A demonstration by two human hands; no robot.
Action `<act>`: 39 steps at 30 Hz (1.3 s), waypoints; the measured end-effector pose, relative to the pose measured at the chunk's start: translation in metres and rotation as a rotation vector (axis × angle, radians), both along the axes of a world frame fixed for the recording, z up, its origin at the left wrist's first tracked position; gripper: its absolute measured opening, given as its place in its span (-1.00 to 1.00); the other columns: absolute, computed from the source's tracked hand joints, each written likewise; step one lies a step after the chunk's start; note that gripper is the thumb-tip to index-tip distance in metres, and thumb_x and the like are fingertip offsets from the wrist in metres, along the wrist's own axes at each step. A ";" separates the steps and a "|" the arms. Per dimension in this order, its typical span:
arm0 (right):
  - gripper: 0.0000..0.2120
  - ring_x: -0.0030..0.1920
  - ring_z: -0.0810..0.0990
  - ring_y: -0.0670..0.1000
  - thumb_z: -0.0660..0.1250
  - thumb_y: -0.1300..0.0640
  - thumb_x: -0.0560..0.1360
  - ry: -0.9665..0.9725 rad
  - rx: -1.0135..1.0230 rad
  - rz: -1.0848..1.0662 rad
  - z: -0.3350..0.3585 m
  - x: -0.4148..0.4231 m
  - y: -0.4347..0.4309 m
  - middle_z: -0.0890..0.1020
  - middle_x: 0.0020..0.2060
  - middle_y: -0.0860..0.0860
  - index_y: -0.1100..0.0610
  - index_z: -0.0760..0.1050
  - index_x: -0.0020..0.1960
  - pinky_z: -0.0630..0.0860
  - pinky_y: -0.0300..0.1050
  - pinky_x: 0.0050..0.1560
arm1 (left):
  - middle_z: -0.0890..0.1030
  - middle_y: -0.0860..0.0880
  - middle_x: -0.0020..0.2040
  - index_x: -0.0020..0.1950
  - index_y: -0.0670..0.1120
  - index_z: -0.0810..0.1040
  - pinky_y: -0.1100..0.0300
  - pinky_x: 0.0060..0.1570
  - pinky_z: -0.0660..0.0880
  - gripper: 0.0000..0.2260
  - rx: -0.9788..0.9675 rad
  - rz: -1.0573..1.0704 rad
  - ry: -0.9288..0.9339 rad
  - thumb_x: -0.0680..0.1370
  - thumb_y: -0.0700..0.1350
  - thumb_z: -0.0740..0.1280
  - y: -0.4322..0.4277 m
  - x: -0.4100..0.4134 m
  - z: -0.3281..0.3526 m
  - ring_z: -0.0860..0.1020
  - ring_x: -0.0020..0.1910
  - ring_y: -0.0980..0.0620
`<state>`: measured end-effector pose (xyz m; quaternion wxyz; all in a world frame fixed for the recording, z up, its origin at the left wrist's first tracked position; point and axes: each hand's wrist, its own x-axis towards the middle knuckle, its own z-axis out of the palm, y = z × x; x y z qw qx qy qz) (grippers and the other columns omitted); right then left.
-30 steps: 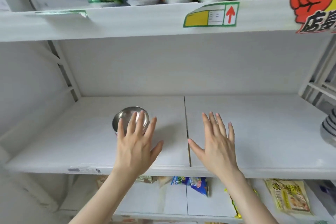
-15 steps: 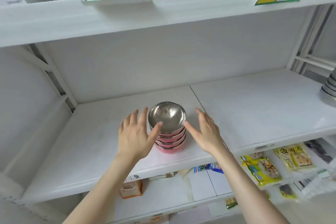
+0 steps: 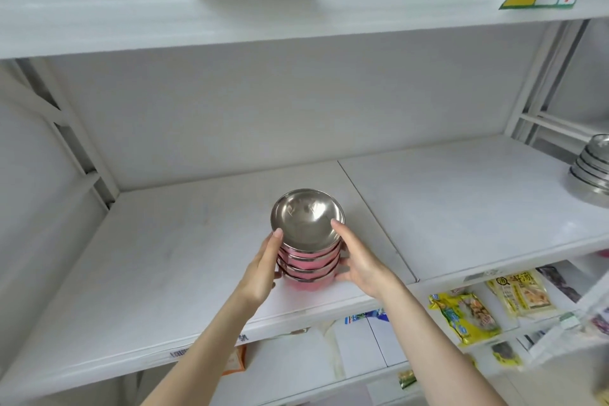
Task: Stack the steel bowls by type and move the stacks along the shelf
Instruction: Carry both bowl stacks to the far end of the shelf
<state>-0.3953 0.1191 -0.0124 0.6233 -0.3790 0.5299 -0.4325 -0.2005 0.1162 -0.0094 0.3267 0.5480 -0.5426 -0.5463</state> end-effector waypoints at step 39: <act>-0.63 0.24 0.51 0.05 0.11 -0.37 0.48 0.140 -0.033 0.043 0.066 -0.288 0.031 0.55 -0.02 -0.19 -0.21 0.38 0.17 0.36 0.27 0.33 | 0.48 0.10 0.37 0.47 0.25 0.30 0.13 0.17 0.41 -0.12 -0.172 0.036 0.042 0.24 0.64 0.00 0.047 -0.287 0.045 0.49 0.27 0.02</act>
